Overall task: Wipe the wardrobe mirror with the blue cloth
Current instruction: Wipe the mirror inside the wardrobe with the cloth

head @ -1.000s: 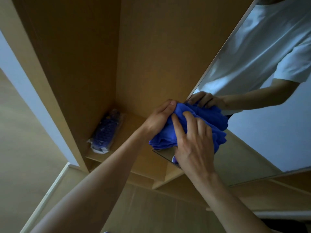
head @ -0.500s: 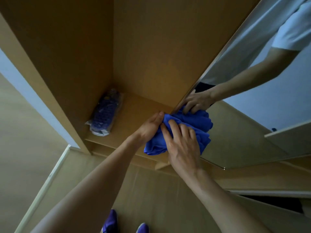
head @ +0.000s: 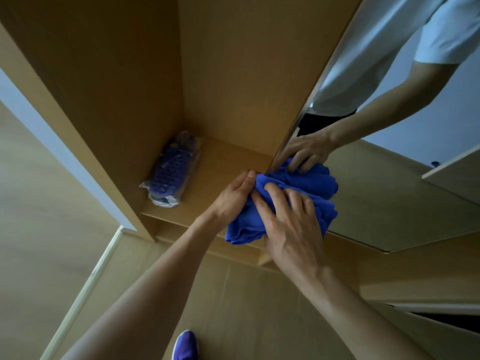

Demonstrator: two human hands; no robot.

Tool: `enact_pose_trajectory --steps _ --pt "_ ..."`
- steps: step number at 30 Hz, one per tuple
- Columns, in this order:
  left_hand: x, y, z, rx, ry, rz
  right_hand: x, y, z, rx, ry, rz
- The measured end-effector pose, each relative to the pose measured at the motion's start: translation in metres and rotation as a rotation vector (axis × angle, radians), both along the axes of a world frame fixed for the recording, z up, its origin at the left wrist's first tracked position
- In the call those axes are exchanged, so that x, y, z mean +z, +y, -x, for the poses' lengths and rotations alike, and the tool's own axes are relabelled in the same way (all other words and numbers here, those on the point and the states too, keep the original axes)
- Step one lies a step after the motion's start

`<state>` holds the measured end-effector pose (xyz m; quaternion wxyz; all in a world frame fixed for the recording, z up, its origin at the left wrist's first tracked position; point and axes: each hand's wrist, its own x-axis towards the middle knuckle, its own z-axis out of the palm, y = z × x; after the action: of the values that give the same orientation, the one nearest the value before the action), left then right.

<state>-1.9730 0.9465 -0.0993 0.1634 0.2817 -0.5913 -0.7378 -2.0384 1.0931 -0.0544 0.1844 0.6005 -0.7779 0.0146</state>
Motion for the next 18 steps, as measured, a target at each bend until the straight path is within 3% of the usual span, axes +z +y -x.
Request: enact_pose_trajectory --steps 5,18 --pt "-0.019 0.000 0.004 0.010 0.040 0.089 -0.030 0.000 0.004 0.022 0.060 0.145" --pt "-0.071 -0.001 0.012 0.077 0.289 0.071 -0.085 0.001 0.016 0.075 0.158 0.283"
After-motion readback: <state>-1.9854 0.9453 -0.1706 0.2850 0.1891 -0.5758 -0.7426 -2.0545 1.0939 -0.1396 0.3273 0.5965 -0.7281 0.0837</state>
